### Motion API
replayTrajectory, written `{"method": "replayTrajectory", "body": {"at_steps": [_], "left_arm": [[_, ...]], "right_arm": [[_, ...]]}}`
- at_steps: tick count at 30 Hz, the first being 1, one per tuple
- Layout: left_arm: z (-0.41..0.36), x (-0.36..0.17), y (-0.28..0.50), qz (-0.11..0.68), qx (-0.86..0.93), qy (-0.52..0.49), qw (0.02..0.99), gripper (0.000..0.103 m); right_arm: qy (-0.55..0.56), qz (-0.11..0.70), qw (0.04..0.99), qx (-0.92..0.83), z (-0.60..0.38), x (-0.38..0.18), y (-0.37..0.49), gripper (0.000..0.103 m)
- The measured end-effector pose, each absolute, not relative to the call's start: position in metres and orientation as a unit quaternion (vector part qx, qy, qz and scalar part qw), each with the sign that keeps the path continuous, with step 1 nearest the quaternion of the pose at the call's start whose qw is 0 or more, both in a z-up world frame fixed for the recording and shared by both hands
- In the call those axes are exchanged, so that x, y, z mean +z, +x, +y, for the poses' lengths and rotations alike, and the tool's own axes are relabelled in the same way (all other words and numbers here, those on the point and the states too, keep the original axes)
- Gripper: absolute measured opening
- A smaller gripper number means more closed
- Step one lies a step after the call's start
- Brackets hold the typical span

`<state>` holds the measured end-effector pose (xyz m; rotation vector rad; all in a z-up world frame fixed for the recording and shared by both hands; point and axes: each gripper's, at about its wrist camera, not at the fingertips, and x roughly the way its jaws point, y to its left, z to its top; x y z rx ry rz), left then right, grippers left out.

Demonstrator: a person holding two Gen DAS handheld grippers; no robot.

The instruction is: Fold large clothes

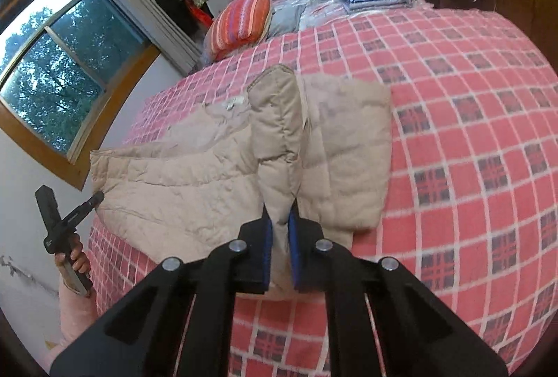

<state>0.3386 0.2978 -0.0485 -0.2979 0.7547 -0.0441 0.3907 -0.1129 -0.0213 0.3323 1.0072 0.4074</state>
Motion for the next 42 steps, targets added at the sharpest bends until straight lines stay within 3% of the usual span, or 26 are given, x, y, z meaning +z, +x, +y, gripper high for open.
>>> {"method": "replayTrajectory", "body": {"at_steps": [14,22,30,36,38,42], "left_arm": [[0.293,-0.042,0.42,0.301,0.049,-0.1,0.947,0.004],[0.297,-0.106,0.486,0.4,0.081,-0.086,0.909,0.006],[0.294,-0.142,0.503,0.45,0.091,-0.051,0.887,0.015],[0.307,-0.133,0.502,0.458,0.086,-0.085,0.881,0.022],[0.315,-0.121,0.497,0.448,0.082,-0.101,0.885,0.025],[0.324,-0.083,0.466,0.4,0.077,-0.113,0.906,0.03]], "right_arm": [[0.194,0.453,0.856,0.157,-0.118,-0.019,0.485,0.007],[0.209,0.49,0.836,0.13,-0.114,-0.075,0.544,0.008],[0.212,0.535,0.81,0.108,-0.109,-0.131,0.564,0.009],[0.208,0.54,0.809,0.105,-0.107,-0.133,0.56,0.014],[0.208,0.534,0.814,0.095,-0.11,-0.122,0.551,0.024],[0.18,0.509,0.836,0.096,-0.114,-0.091,0.528,0.025]]}}
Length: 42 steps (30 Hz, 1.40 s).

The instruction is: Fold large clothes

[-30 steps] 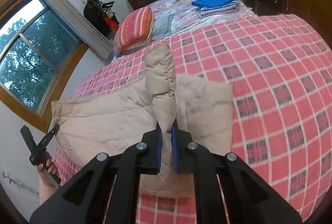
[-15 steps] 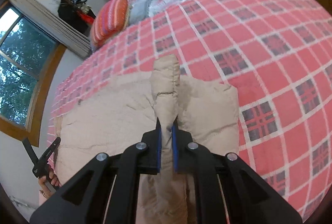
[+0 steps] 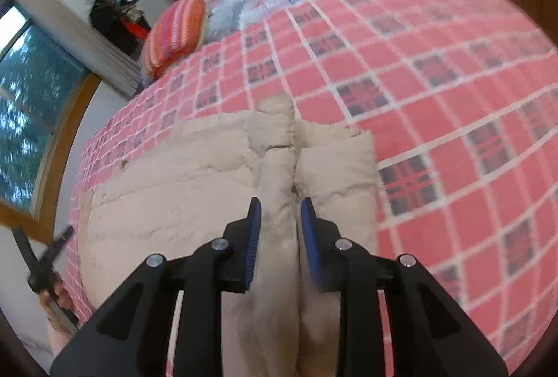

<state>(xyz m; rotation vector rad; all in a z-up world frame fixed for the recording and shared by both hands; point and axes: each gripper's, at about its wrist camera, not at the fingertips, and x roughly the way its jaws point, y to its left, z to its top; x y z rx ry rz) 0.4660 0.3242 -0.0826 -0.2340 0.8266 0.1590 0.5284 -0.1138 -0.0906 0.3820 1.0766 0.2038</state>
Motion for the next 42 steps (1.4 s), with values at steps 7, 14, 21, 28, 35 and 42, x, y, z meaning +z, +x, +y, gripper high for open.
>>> {"method": "replayTrajectory", "body": {"at_steps": [7,14,21,28,35,42], "left_arm": [[0.298,-0.06,0.408,0.388,0.031,-0.084,0.917,0.034],[0.284,-0.105,0.4,0.446,0.037,-0.063,0.892,0.034],[0.279,-0.141,0.408,0.484,0.05,-0.054,0.872,0.008],[0.283,-0.135,0.401,0.479,0.038,-0.066,0.874,0.008],[0.331,-0.101,0.389,0.446,0.031,-0.106,0.888,0.08],[0.356,-0.135,0.424,0.489,-0.022,-0.191,0.851,0.08]], "right_arm": [[0.128,0.503,0.84,0.157,-0.092,-0.066,0.472,0.025],[0.1,0.548,0.817,0.149,-0.076,-0.106,0.452,0.023],[0.12,0.569,0.802,0.134,-0.072,-0.133,0.454,0.022],[0.131,0.567,0.802,0.137,-0.075,-0.131,0.453,0.024],[0.144,0.518,0.832,0.14,-0.114,-0.085,0.443,0.069],[0.208,0.544,0.801,0.137,-0.147,-0.116,0.472,0.076]]}}
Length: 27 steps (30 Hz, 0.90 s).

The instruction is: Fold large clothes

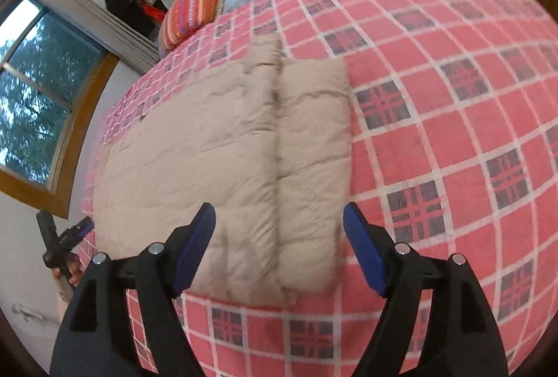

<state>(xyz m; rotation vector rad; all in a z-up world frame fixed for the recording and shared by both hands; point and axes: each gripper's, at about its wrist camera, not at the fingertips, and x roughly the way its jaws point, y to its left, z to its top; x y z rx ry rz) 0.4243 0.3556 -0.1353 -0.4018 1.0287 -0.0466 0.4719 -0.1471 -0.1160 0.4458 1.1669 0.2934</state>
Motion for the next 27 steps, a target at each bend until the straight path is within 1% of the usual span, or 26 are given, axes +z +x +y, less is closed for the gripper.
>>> {"method": "replayTrajectory", "body": {"at_steps": [5,7,10,12,13,15,17,18,19,20,21,22,23,24,27], "left_arm": [[0.355,-0.158,0.441,0.496,-0.04,-0.223,0.838,0.08],[0.353,-0.164,0.446,0.497,-0.056,-0.239,0.832,0.08],[0.346,-0.17,0.456,0.503,-0.077,-0.257,0.821,0.08],[0.338,-0.173,0.461,0.507,-0.082,-0.253,0.82,0.08],[0.335,-0.173,0.462,0.508,-0.082,-0.249,0.821,0.079],[0.328,-0.173,0.464,0.506,-0.075,-0.242,0.825,0.077],[0.326,-0.172,0.463,0.5,-0.063,-0.247,0.828,0.069],[0.324,-0.171,0.463,0.497,-0.058,-0.247,0.83,0.062],[0.321,-0.169,0.462,0.494,-0.056,-0.242,0.833,0.058],[0.318,-0.167,0.46,0.492,-0.055,-0.238,0.836,0.049],[0.316,-0.165,0.459,0.49,-0.053,-0.235,0.838,0.041],[0.315,-0.162,0.458,0.487,-0.051,-0.232,0.84,0.036],[0.312,-0.158,0.456,0.482,-0.053,-0.233,0.843,0.028],[0.312,-0.155,0.455,0.478,-0.057,-0.237,0.844,0.021],[0.313,-0.144,0.448,0.465,-0.059,-0.25,0.847,0.015]], "right_arm": [[0.235,0.557,0.782,0.151,-0.149,-0.142,0.485,0.079],[0.241,0.561,0.775,0.162,-0.146,-0.15,0.49,0.083],[0.226,0.566,0.776,0.162,-0.137,-0.156,0.494,0.084],[0.213,0.565,0.781,0.16,-0.13,-0.156,0.495,0.083],[0.208,0.565,0.783,0.157,-0.128,-0.156,0.495,0.081],[0.2,0.563,0.787,0.157,-0.124,-0.155,0.494,0.07],[0.198,0.557,0.789,0.165,-0.12,-0.151,0.493,0.051],[0.197,0.555,0.791,0.167,-0.119,-0.15,0.493,0.046],[0.194,0.553,0.792,0.17,-0.117,-0.148,0.493,0.038],[0.193,0.55,0.794,0.172,-0.116,-0.145,0.492,0.033],[0.193,0.548,0.795,0.172,-0.116,-0.143,0.491,0.031],[0.196,0.546,0.796,0.172,-0.116,-0.139,0.486,0.027],[0.2,0.543,0.797,0.175,-0.115,-0.136,0.484,0.023],[0.203,0.54,0.798,0.176,-0.113,-0.134,0.485,0.022],[0.214,0.531,0.8,0.182,-0.116,-0.125,0.481,0.018]]}}
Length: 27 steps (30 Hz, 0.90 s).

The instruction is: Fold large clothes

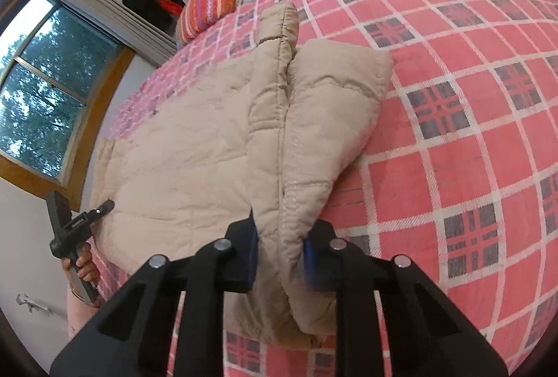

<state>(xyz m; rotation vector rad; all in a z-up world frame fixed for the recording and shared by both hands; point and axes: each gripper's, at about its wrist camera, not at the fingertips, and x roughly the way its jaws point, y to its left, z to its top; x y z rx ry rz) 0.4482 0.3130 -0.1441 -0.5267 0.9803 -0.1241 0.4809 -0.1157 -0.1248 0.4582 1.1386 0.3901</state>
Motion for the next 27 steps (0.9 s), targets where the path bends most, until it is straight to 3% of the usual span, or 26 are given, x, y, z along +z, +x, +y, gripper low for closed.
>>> {"method": "replayTrajectory", "body": {"at_steps": [14,27], "left_arm": [[0.3,-0.085,0.402,0.42,-0.096,-0.231,0.872,0.013],[0.296,-0.052,0.294,0.391,-0.106,-0.203,0.891,0.013]], "right_arm": [[0.183,0.493,0.824,0.211,-0.122,-0.055,0.425,0.013],[0.136,0.455,0.846,0.241,-0.116,-0.005,0.305,0.013]]}}
